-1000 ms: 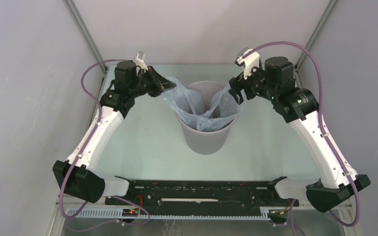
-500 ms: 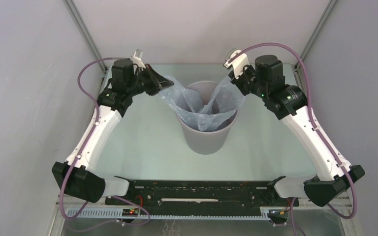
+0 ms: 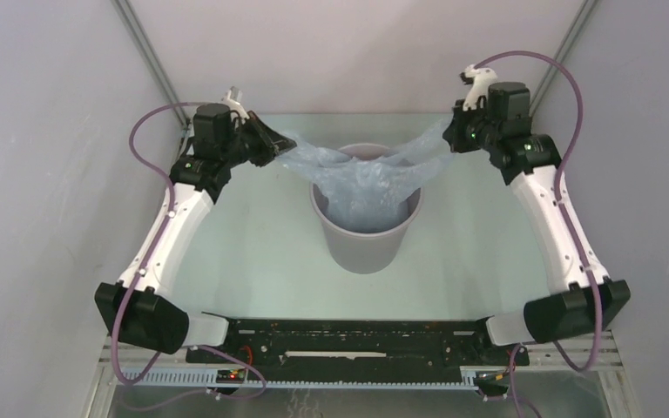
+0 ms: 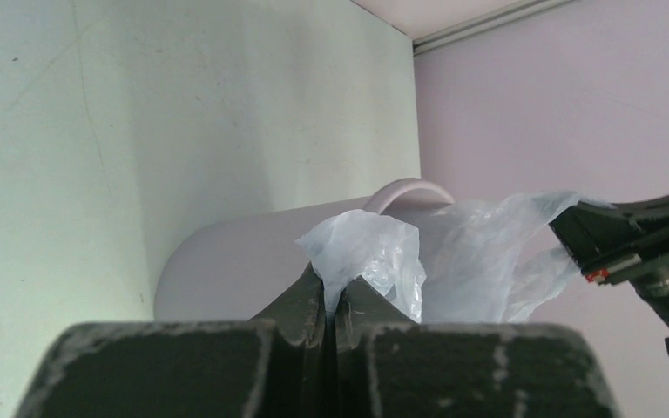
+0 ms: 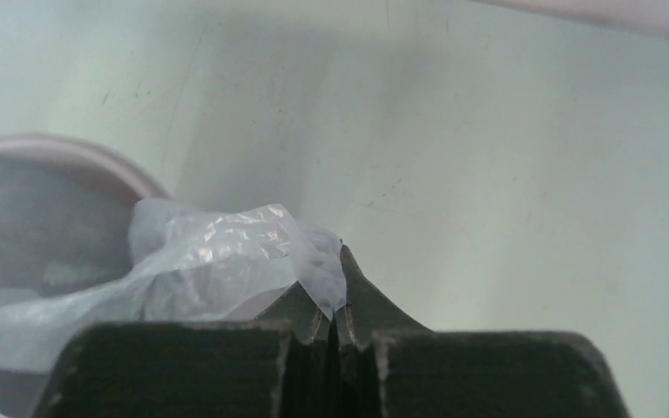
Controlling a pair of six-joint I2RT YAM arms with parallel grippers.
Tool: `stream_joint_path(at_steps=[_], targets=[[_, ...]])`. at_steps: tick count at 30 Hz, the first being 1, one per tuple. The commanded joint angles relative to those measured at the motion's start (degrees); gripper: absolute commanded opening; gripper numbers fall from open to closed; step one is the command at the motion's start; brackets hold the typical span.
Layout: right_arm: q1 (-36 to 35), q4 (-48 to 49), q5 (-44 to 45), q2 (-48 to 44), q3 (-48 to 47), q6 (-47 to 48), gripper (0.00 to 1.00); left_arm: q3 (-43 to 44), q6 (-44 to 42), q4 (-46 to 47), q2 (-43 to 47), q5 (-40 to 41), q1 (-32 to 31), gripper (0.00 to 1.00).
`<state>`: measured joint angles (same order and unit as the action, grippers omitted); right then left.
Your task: Put the trash bags into the trash bin
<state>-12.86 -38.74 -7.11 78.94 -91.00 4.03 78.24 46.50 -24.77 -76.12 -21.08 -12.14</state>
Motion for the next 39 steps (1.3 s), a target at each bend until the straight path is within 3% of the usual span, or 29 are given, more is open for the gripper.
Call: stream_joint_path(at_steps=[1,6,12,15,18,22,24,26,28,33,36,39], targets=[[5.01,-4.03,-8.29,5.97,-4.78,-14.41,0.0,2.47,-2.16,-1.17,-0.79,2.96,1.84,0.03],[5.83,-11.3,-14.11,12.23,-9.81,-14.79,0.03,2.61,-2.47,-4.4,-2.5,2.34,2.89,0.0],[4.98,-12.64,-20.71,8.56,-5.61,-13.79,0.15,-1.57,-1.94,-3.53,1.75,-2.82,2.96,0.05],[4.29,-13.98,-20.56,5.59,-3.94,-14.3,0.35,-2.35,-0.98,-2.89,3.02,-6.68,3.0,0.1],[4.25,-15.29,-17.73,2.35,-3.12,-13.68,0.56,-3.32,-1.17,-2.83,4.38,-8.14,3.0,0.23],[4.38,-15.91,-15.93,-1.38,-3.03,-10.96,0.69,-2.05,-3.82,-3.87,5.5,-8.11,3.45,0.42],[4.4,-17.28,-15.61,-2.11,-3.72,-13.5,0.81,-1.18,-3.25,-4.68,5.25,-9.02,3.59,0.46],[3.94,-18.85,-13.48,-2.96,-4.25,-18.5,0.86,-1.03,-1.81,-4.95,5.35,-10.02,3.54,0.47],[3.1,-19.47,-8.53,-4.83,-3.01,-26.04,0.99,-1.97,-0.06,-5.35,6.31,-9.82,3.53,0.55],[-2.36,-24.17,-3.39,-7.72,-1.83,-38.22,1.0,-3.06,3.95,-10.66,10.06,-6.13,3.16,0.83],[-7.33,-23.22,-1.4,-9.0,-0.15,-44.37,1.0,-4.32,7.72,-10.94,11.83,-5.02,1.39,0.91],[-11.2,-20.46,3.55,-10.65,3.15,-49.31,0.99,-5.32,10.57,-10.97,11.94,-2.29,-1.74,0.91]])
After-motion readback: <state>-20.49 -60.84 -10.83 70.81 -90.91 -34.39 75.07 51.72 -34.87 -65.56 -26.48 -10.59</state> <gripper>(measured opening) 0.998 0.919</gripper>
